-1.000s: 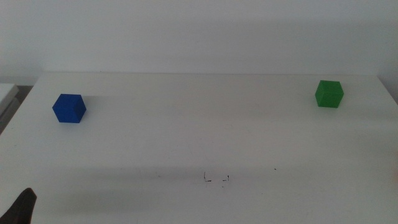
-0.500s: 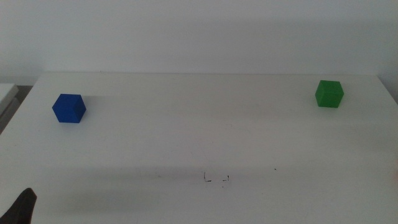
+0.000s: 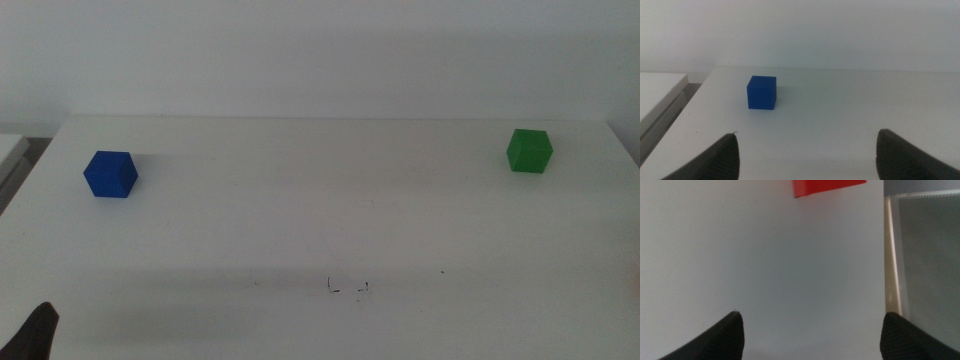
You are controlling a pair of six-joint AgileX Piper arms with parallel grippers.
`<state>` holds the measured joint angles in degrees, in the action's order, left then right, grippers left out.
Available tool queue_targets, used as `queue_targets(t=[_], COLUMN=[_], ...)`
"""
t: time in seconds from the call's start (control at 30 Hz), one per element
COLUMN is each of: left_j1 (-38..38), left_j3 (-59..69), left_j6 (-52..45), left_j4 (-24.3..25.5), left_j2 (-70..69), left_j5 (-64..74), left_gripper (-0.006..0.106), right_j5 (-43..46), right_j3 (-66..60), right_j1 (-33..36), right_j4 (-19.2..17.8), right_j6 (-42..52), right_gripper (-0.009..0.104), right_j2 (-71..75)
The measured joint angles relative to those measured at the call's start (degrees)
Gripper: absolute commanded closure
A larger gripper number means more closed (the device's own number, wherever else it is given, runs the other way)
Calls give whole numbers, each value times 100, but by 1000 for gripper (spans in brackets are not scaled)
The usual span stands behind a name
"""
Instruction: Stack red cubes first, then green, then blue cubes in a specific spot.
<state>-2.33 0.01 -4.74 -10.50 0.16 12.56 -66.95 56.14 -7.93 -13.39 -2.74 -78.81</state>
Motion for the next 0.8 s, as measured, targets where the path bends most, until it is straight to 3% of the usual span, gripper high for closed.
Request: queue_targets(t=[0.17,0.43,0.8], left_j1=[0,0,0], left_j3=[0,0,0], left_j6=[0,0,0], left_j4=[0,0,0], left_j2=[0,0,0], left_j5=[0,0,0], left_gripper=[7,7,7], right_j5=[66,206,820], right_j3=[592,1338,1402], right_j1=[-581,-678,-942], right_j4=[267,717,801], right_j6=[225,1155,1831], right_gripper=[2,2,2], right_j2=[-910,-1834,-1957])
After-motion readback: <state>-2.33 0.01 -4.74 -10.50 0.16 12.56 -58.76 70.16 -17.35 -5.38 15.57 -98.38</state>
